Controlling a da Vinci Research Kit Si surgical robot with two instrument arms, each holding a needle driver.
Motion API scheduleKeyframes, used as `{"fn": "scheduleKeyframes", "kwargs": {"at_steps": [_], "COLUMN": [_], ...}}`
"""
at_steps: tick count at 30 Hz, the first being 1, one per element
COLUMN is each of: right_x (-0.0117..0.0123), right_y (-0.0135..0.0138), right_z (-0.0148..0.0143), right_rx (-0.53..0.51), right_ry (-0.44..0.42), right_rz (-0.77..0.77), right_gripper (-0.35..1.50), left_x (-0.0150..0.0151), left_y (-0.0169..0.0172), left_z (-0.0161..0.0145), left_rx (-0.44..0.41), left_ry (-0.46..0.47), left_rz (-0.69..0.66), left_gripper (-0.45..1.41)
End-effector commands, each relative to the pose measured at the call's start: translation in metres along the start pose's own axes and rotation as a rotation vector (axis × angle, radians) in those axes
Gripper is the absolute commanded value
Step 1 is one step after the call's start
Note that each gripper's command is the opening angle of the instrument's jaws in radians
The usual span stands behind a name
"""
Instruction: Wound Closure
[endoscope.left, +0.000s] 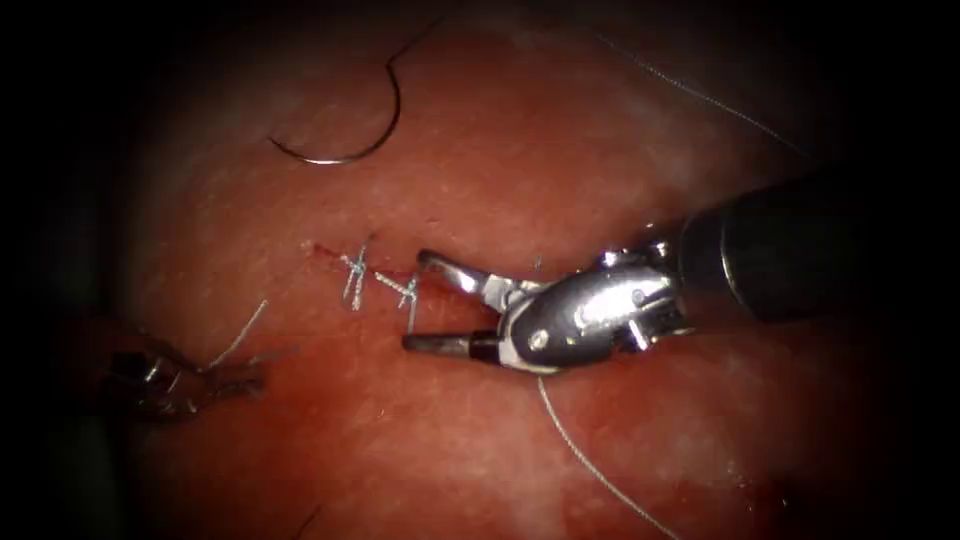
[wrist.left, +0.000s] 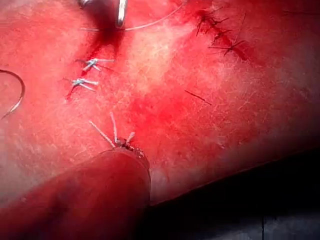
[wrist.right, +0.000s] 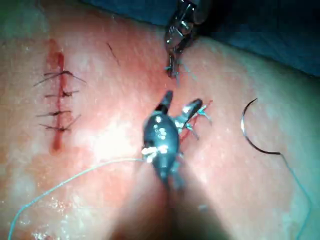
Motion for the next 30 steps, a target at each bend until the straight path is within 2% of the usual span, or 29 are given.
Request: {"fn": "scheduleKeyframes", "kwargs": {"at_steps": [1, 5, 11, 12, 14, 17, 21, 24, 26, 30], "right_x": [-0.0002, -0.0001, 0.0, 0.0, 0.0001, 0.0002, 0.0001, 0.0001, 0.0002, 0.0001], "right_y": [-0.0012, -0.0012, -0.0013, -0.0014, -0.0015, -0.0015, -0.0015, -0.0015, -0.0016, -0.0016], "right_z": [0.0005, 0.0004, 0.0, 0.0, -0.0001, -0.0001, -0.0001, -0.0002, -0.0003, -0.0005], "right_rx": [0.003, 0.004, 0.005, 0.005, 0.005, 0.005, 0.003, 0.004, 0.005, 0.004], "right_ry": [0.002, 0.002, 0.002, 0.002, 0.002, 0.002, 0.004, 0.005, 0.005, -0.001], "right_rz": [0.004, 0.003, 0.004, 0.004, 0.004, 0.004, 0.004, 0.004, 0.004, 0.003], "right_gripper": [1.25, 1.23, 1.23, 1.23, 1.23, 1.23, 1.23, 1.23, 1.23, 1.23], "left_x": [-0.0007, -0.0033, -0.0066, -0.007, -0.0077, -0.0081, -0.0076, -0.0066, -0.0057, -0.002], "left_y": [0.0005, -0.0006, -0.001, -0.001, -0.0013, -0.0022, -0.0037, -0.0053, -0.006, -0.0073], "left_z": [-0.0011, -0.0031, -0.0044, -0.0045, -0.0047, -0.005, -0.0056, -0.0062, -0.0066, -0.0075], "left_rx": [0.022, 0.038, 0.051, 0.053, 0.055, 0.074, 0.166, 0.232, 0.238, 0.207], "left_ry": [-0.002, -0.036, -0.071, -0.071, -0.068, -0.052, 0.007, 0.047, 0.063, 0.17], "left_rz": [-0.014, -0.051, -0.122, -0.152, -0.24, -0.334, -0.391, -0.429, -0.46, -0.565], "left_gripper": [-0.45, -0.45, -0.45, -0.05, 0.93, 1.21, 1.36, 1.4, 1.4, 1.4]}}
